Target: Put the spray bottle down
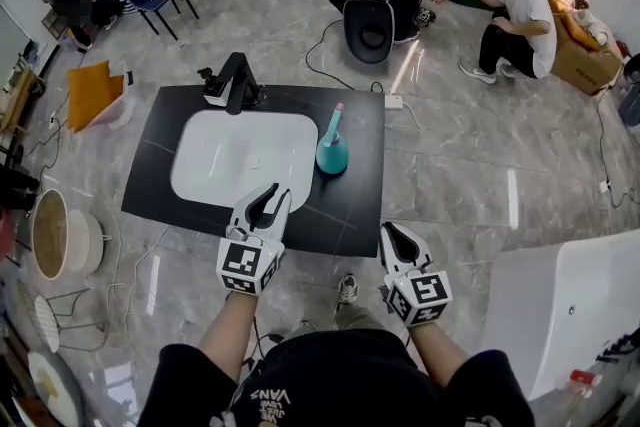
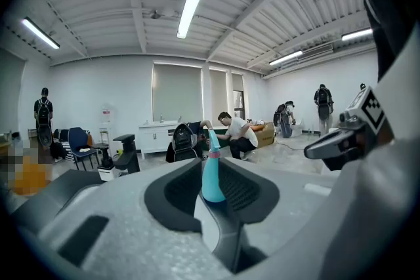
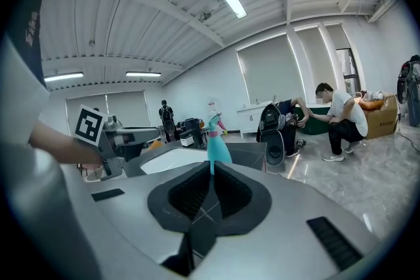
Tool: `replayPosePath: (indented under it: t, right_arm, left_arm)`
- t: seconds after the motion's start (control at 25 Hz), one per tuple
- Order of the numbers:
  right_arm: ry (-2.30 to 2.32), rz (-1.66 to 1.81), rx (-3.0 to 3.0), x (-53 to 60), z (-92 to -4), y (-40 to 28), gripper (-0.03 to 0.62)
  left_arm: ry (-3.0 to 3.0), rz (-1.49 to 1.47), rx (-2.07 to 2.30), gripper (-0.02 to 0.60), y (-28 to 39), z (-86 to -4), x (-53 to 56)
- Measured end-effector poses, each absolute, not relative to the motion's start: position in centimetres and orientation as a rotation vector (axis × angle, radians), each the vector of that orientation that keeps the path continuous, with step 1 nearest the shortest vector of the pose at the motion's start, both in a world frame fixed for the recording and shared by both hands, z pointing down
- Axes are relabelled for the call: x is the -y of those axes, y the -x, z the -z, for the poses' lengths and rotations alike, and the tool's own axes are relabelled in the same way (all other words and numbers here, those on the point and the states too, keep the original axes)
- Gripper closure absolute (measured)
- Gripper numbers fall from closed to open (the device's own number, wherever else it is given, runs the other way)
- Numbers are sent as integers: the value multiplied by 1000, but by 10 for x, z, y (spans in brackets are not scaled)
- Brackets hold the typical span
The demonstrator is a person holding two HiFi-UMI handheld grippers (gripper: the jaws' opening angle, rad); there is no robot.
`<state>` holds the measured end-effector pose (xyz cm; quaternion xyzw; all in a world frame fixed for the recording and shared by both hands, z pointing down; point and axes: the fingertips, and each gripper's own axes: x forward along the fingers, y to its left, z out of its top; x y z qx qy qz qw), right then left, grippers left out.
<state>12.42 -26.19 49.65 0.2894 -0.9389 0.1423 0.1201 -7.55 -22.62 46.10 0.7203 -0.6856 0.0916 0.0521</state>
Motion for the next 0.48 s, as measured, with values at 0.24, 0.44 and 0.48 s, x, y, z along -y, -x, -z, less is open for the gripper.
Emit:
replayPosePath:
  t: [0.24,0.44,0.48]
  right_arm:
    - [-845,-400,2759,218,-487,-115,585]
    - [-855,-382,2769,181,-482,-113,592]
    - [-859,-381,2771,173,-481,-114,592]
  left_arm:
    - [-2195,-248,2095,569,75,-444,162]
    - [-2208,-244,2066,571,69,-444,109]
    - [-2209,-238,2062,571,67,-444,99]
